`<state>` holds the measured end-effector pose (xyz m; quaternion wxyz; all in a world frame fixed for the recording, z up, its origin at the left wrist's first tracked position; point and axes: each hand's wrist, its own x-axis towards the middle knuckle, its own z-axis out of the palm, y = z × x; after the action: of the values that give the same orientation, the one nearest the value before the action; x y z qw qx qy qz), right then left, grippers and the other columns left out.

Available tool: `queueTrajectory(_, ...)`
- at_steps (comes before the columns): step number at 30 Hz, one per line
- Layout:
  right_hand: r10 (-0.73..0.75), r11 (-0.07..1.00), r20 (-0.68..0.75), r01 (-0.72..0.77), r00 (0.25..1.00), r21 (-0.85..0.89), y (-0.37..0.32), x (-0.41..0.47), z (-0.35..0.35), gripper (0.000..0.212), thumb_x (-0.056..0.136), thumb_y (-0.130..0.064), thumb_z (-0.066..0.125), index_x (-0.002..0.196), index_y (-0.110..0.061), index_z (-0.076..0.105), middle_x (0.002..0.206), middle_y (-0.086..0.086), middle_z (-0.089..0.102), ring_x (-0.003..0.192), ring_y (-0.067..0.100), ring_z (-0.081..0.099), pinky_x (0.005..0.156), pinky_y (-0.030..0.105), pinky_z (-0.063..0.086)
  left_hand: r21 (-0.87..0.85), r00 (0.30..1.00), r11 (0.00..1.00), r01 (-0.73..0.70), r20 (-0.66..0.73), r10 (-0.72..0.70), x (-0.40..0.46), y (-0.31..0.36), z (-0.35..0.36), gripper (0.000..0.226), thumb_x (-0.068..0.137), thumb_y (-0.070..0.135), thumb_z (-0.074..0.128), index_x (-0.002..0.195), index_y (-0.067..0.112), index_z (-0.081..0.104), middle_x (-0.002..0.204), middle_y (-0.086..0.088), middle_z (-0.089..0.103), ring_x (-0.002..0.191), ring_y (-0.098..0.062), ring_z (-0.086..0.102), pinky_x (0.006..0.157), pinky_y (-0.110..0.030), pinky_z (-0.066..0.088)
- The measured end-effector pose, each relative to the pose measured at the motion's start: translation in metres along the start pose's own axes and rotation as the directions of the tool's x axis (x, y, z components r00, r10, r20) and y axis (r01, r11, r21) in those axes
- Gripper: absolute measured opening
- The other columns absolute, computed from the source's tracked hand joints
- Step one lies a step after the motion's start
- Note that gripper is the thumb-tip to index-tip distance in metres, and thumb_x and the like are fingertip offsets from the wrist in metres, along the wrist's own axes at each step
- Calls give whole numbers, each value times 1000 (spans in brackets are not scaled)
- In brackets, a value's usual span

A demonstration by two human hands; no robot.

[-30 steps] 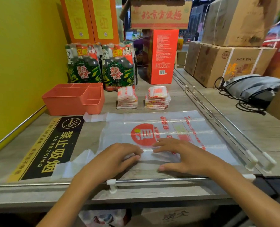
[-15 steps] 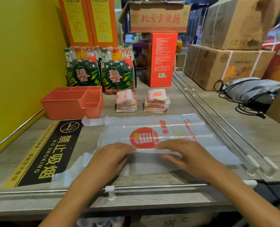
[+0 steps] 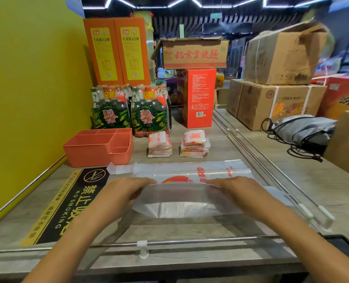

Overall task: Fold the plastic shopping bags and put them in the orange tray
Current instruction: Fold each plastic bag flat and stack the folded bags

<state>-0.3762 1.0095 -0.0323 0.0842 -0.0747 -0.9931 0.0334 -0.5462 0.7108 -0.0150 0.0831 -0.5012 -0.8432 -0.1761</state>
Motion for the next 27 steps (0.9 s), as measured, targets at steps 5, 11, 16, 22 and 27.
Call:
queueTrajectory(5, 4, 1000, 114, -2, 993, -15, 0, -5, 0, 38, 105, -33, 49, 140, -45, 50, 137, -10, 61, 120, 19, 60, 102, 38, 49, 57, 999, 998, -21, 42, 19, 0, -5, 7, 27, 94, 19, 68, 116, 35, 71, 105, 16, 73, 97, -4, 64, 81, -27, 53)
queueTrajectory(11, -63, 998, 74, 61, 995, 24, -12, -19, -1, 30, 98, -39, 61, 128, -38, 68, 130, -15, 67, 119, 11, 62, 102, 30, 49, 40, 983, 999, 1, 186, -8, -7, -7, 16, 21, 91, 45, 70, 111, 39, 72, 111, 27, 69, 104, 4, 60, 90, -23, 50)
queueTrajectory(16, -24, 999, 60, 22, 998, 38, -15, -22, 4, 39, 91, -57, 63, 117, -30, 72, 116, -9, 72, 108, 14, 64, 85, 29, 49, -122, 959, 992, 11, 281, 24, -15, 5, 17, 49, 84, 71, 53, 120, 41, 69, 120, 32, 63, 111, 16, 53, 93, -7, 41)
queueTrajectory(22, -63, 985, 93, 47, 994, 165, -20, -27, -2, 72, 83, -88, 29, 115, -38, 70, 114, -23, 69, 97, -1, 62, 82, 20, 50, -101, 983, 994, -47, 172, 64, -13, 13, 15, 50, 92, 64, 35, 111, 34, 71, 103, 19, 71, 89, 5, 62, 81, -20, 52)
queueTrajectory(27, -70, 996, 100, 63, 993, 65, -25, -28, -12, 36, 103, -51, 40, 117, -33, 68, 121, -14, 68, 106, 8, 64, 89, 31, 54, -86, 993, 990, -114, 10, 115, -10, 10, 7, 53, 98, 64, 32, 112, 30, 70, 101, 19, 72, 88, 2, 66, 77, -31, 55)
